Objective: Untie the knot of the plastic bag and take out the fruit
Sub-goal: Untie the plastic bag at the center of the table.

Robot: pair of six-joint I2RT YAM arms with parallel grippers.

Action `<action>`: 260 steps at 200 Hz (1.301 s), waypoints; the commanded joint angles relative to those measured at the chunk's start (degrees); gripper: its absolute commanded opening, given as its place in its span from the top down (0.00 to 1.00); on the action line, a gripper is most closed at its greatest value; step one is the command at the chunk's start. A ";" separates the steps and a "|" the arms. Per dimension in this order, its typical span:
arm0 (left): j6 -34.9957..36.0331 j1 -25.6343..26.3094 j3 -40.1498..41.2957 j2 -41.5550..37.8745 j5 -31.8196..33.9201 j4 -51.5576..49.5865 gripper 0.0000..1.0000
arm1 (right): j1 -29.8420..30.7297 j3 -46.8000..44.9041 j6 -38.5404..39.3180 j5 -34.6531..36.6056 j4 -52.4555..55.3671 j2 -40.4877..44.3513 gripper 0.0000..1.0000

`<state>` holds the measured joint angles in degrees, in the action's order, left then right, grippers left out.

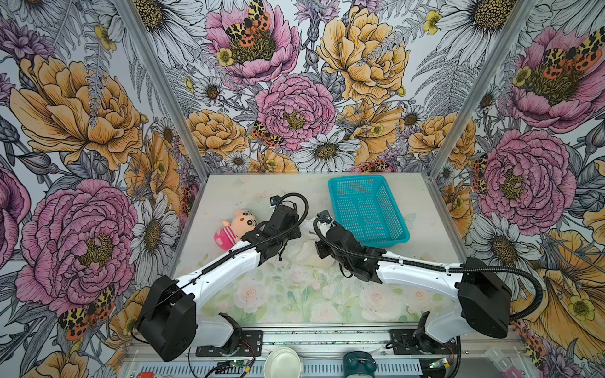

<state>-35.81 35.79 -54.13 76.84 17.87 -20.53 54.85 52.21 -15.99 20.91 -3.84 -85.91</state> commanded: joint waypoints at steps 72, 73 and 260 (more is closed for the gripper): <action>0.13 -7.22 3.33 -6.33 0.80 0.15 1.00 | -0.32 -2.88 -1.52 3.56 -3.40 2.43 1.00; 0.13 -7.31 3.42 -6.34 0.73 0.15 1.00 | -0.38 -2.93 -1.51 3.59 -3.43 2.46 1.00; -0.27 -24.44 15.19 -24.13 -4.92 -2.40 1.00 | -11.13 -16.61 -13.61 5.59 -9.02 14.57 0.97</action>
<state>-35.68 13.08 -39.88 54.30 11.07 -22.09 45.65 37.17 -27.18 23.40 -11.99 -74.04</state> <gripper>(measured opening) 0.050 0.050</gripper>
